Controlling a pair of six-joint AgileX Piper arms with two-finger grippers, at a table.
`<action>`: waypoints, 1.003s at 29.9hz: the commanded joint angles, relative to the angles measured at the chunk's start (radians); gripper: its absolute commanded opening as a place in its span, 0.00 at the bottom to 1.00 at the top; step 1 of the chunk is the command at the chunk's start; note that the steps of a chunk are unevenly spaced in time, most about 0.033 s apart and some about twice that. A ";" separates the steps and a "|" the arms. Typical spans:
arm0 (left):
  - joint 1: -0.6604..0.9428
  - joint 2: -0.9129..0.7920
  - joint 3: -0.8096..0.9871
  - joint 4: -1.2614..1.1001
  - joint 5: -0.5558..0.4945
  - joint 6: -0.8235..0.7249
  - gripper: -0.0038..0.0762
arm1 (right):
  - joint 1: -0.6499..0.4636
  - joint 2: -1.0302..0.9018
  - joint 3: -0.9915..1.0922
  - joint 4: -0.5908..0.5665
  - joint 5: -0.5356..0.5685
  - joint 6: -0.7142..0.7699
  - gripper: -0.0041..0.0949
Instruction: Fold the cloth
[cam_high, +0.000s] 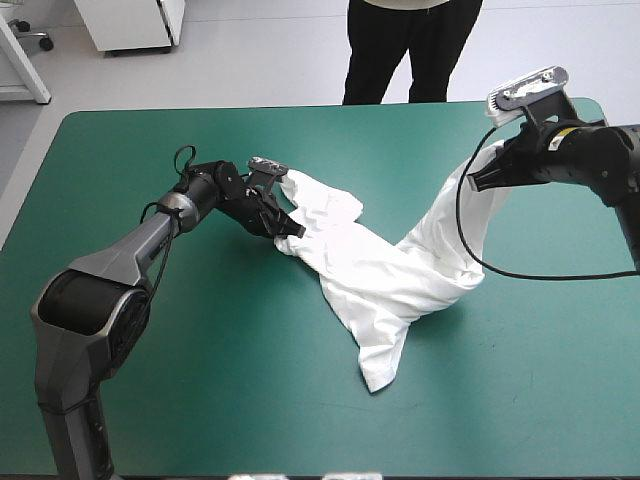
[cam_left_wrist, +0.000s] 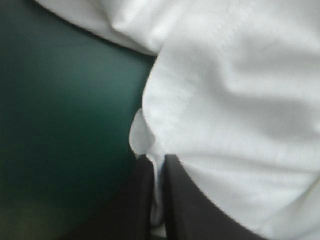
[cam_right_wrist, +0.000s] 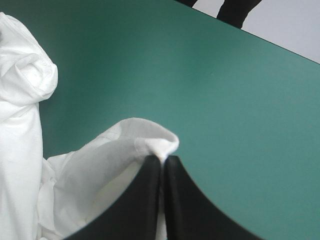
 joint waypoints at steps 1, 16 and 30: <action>-0.008 -0.057 -0.026 -0.013 0.014 0.008 0.04 | -0.006 -0.029 -0.024 -0.001 -0.069 -0.007 0.02; 0.041 -0.483 -0.026 0.060 -0.041 -0.018 0.04 | -0.006 -0.034 0.033 -0.002 -0.049 -0.004 0.02; 0.041 -0.775 -0.359 0.275 -0.071 -0.068 0.04 | -0.006 -0.094 -0.328 0.001 -0.011 -0.033 0.02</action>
